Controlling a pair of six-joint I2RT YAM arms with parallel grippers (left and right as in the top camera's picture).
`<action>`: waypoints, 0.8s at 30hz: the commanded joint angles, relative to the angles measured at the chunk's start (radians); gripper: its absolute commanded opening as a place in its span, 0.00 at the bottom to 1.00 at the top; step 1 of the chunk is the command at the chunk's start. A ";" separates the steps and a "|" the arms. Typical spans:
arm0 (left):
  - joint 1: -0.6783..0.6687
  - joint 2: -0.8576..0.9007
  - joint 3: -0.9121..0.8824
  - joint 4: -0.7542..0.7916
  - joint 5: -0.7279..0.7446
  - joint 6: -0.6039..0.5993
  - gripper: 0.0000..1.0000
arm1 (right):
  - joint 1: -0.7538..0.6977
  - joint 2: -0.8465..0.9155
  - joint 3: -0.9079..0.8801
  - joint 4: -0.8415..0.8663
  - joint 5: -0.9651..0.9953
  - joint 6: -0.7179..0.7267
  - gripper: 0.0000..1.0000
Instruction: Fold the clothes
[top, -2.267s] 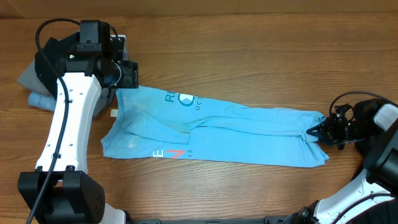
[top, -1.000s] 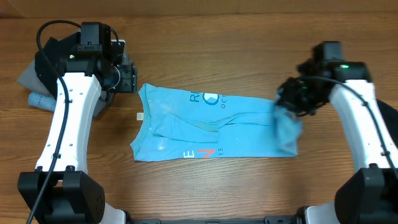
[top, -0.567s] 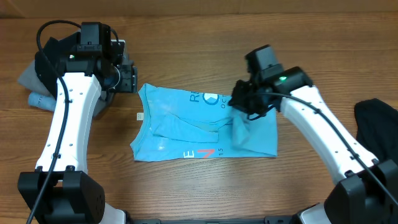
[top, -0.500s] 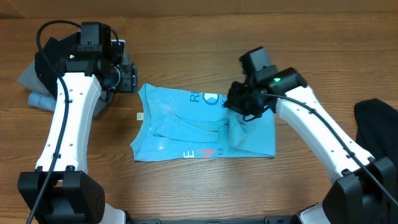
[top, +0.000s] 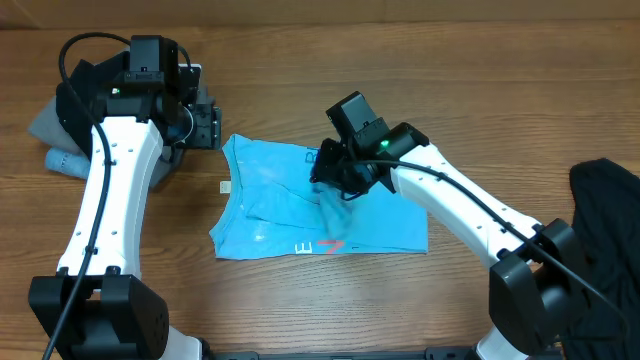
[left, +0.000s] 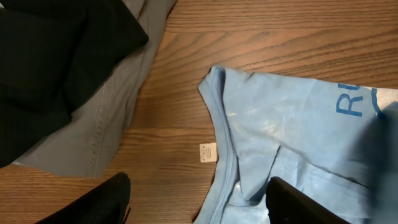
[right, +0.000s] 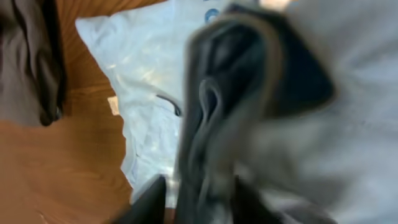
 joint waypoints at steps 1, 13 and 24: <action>0.006 -0.005 0.010 -0.004 -0.003 0.019 0.73 | 0.004 -0.005 0.017 0.024 -0.013 -0.024 0.44; 0.019 -0.003 0.010 -0.146 -0.002 0.010 0.76 | -0.108 -0.036 0.014 -0.158 -0.006 -0.327 0.11; 0.097 -0.002 -0.002 -0.262 -0.047 -0.038 0.77 | 0.042 0.064 -0.172 -0.007 -0.013 -0.244 0.09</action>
